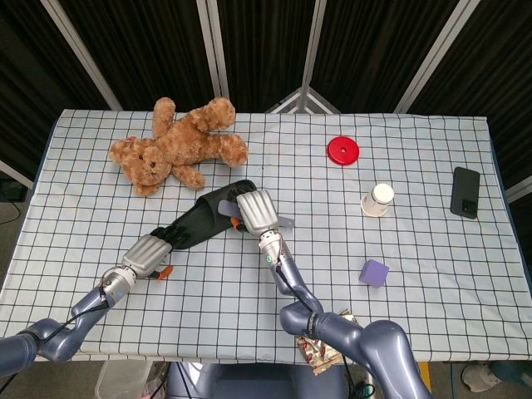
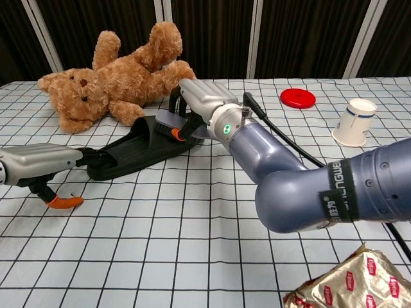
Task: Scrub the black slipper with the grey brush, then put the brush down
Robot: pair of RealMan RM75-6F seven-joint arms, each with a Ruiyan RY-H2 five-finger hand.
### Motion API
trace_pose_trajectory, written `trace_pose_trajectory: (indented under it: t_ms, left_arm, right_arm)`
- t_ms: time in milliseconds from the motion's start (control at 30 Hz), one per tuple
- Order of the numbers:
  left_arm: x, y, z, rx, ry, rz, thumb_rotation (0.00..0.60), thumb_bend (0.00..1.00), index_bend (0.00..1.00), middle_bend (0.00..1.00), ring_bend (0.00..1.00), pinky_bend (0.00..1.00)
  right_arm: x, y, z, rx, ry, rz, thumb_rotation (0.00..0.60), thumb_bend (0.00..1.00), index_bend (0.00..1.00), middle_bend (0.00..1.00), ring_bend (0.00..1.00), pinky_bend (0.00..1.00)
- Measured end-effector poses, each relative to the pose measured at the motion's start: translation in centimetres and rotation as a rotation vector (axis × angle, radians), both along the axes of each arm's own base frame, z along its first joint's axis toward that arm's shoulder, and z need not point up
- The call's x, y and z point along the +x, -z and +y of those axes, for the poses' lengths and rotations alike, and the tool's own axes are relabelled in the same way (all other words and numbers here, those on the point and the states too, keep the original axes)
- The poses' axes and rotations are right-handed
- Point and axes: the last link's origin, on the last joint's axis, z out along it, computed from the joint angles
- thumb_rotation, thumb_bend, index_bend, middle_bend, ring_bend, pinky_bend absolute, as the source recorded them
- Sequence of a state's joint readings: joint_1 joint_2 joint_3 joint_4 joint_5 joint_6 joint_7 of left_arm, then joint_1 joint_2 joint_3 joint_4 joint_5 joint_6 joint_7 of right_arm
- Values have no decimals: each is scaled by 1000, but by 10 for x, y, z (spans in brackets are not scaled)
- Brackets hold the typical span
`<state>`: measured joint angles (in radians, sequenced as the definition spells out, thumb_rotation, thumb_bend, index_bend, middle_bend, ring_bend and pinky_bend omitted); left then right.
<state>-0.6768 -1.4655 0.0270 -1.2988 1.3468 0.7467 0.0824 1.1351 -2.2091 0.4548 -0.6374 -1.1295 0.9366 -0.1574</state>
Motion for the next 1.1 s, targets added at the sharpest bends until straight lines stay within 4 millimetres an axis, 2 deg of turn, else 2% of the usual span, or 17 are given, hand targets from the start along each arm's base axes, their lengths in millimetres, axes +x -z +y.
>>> trace_pose_trajectory:
  t_ms: [267,433,633,1000,1100]
  left_arm:
    - [1,0,-2,-3,5,0,563,573,38,35,34,107]
    - [3,1,-1,-4,7,-2,564,572,38,35,34,107]
    - [8,4,0,-16,20,1,564,573,38,36,34,107]
    - [16,9,1,-29,35,-2,565,573,38,36,34,107]
    - [16,9,0,-29,38,-2,564,573,38,36,34,107]
  right_arm:
    - [-14,-1,-5,-5,12,29,600,646,768,631,587,660]
    - [-16,1,-5,1,18,28,600,645,768,631,587,659]
    - [-6,6,4,20,-6,13,600,646,768,631,587,659]
    - [26,10,25,38,-80,-33,600,646,768,631,587,659]
    - [29,11,27,38,-83,-31,600,646,768,631,587,659]
